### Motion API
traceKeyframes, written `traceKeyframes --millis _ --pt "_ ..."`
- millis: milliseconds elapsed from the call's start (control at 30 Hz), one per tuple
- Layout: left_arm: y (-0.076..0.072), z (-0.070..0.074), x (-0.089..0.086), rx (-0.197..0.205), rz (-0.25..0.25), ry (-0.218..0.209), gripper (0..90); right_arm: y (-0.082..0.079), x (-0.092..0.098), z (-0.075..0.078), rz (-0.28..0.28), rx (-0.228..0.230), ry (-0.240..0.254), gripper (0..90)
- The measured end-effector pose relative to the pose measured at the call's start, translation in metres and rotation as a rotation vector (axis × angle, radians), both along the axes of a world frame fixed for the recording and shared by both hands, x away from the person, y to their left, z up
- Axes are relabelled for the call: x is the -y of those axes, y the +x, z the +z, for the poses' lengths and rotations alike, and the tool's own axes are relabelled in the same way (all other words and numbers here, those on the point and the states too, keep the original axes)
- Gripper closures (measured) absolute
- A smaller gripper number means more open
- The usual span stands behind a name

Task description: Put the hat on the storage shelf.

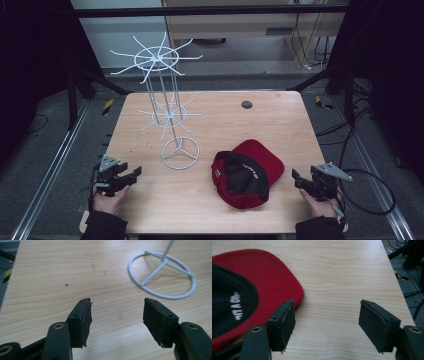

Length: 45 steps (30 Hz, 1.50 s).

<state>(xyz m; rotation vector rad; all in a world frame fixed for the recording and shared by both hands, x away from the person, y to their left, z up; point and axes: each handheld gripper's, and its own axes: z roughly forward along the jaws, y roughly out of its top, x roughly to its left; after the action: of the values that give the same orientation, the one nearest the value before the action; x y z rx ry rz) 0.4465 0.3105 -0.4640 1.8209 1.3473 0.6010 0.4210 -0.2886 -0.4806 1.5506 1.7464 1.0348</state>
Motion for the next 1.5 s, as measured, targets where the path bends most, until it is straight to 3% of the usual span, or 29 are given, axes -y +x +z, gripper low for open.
traceKeyframes --millis 233,333,533,733,933,1133,1300,1500 --pt "-0.007 0.004 0.022 -0.006 -0.061 -0.006 40.4 -0.008 -0.015 0.011 0.060 0.008 0.066 28.2" --pt "-0.009 0.007 0.030 -0.012 -0.095 -0.003 35.3 -0.011 -0.021 0.016 0.084 0.021 0.064 30.2" --pt "-0.015 0.012 0.047 -0.004 -0.146 -0.009 33.7 -0.016 -0.034 0.019 0.145 0.014 0.086 32.0" --pt "-0.019 0.021 0.066 0.028 -0.176 -0.025 39.8 -0.023 -0.046 0.022 0.200 0.013 0.096 33.5" --pt "-0.019 0.025 0.090 0.047 -0.212 -0.051 43.8 -0.026 -0.055 0.021 0.236 -0.023 0.089 35.9" --pt "-0.015 0.030 0.124 0.063 -0.276 -0.053 45.1 -0.028 -0.060 0.018 0.248 -0.062 0.097 38.2" --pt "-0.012 0.031 0.150 0.059 -0.320 -0.042 45.3 -0.029 -0.060 0.017 0.258 -0.067 0.103 40.7" --pt "-0.007 0.035 0.167 0.058 -0.343 -0.045 45.4 -0.029 -0.062 0.016 0.263 -0.081 0.104 41.9"
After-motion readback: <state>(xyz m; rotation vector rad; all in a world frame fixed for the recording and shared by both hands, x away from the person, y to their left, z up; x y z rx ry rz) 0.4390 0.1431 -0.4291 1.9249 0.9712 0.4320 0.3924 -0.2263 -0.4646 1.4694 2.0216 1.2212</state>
